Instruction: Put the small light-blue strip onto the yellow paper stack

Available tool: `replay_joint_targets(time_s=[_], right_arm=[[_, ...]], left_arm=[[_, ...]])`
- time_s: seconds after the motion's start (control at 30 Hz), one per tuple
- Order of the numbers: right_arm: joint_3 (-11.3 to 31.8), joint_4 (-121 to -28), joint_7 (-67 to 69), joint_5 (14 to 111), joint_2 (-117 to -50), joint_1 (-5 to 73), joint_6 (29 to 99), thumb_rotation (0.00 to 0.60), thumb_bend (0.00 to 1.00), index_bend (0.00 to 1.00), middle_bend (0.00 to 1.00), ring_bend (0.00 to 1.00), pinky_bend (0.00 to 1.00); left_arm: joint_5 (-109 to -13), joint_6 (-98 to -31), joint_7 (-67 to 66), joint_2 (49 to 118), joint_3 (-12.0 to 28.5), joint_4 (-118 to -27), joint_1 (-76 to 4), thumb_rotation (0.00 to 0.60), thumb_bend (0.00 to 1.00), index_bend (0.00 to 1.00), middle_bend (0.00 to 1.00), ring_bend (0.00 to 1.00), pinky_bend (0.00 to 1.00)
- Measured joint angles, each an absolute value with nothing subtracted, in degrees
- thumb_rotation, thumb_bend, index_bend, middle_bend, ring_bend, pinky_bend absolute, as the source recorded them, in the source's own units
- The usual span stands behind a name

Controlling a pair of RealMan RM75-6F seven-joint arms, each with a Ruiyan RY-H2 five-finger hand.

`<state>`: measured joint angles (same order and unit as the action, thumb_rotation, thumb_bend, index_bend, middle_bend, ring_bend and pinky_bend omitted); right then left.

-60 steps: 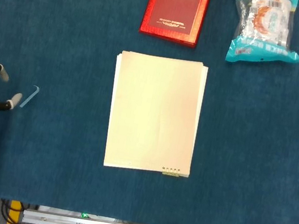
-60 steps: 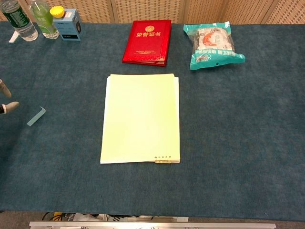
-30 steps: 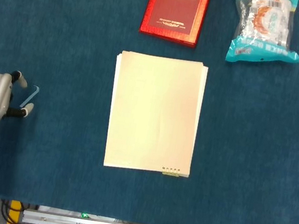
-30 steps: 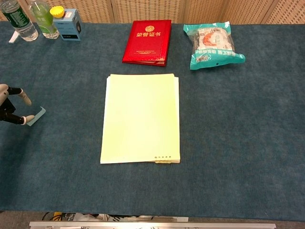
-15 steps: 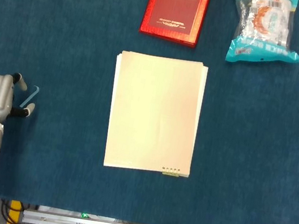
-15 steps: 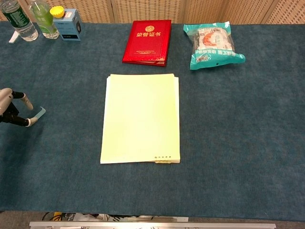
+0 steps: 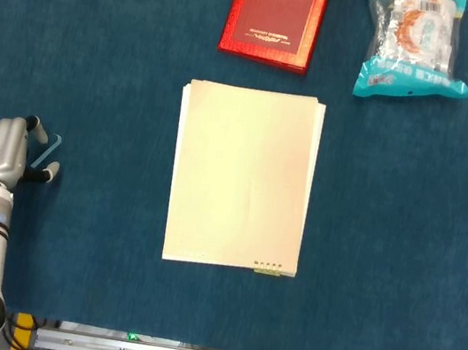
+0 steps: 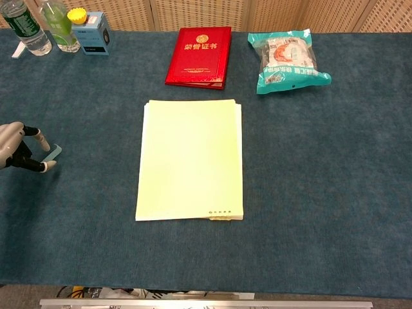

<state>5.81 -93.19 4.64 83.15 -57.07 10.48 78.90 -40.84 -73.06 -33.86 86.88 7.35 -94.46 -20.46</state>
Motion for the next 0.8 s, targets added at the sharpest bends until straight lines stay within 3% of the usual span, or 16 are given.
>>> replay_joint_targets(time_s=[0.8], right_arm=[[5.8,-93.9,4.6,83.0,-56.6,10.1,79.1,0.600,0.09,0.15,0.26,0.12,0.23]], left_arm=[[-37.9,-72.9,-34.3,89.5,8.8,-90.6,-21.4,0.586,0.29,0.50,1.00,1.00,1.00]])
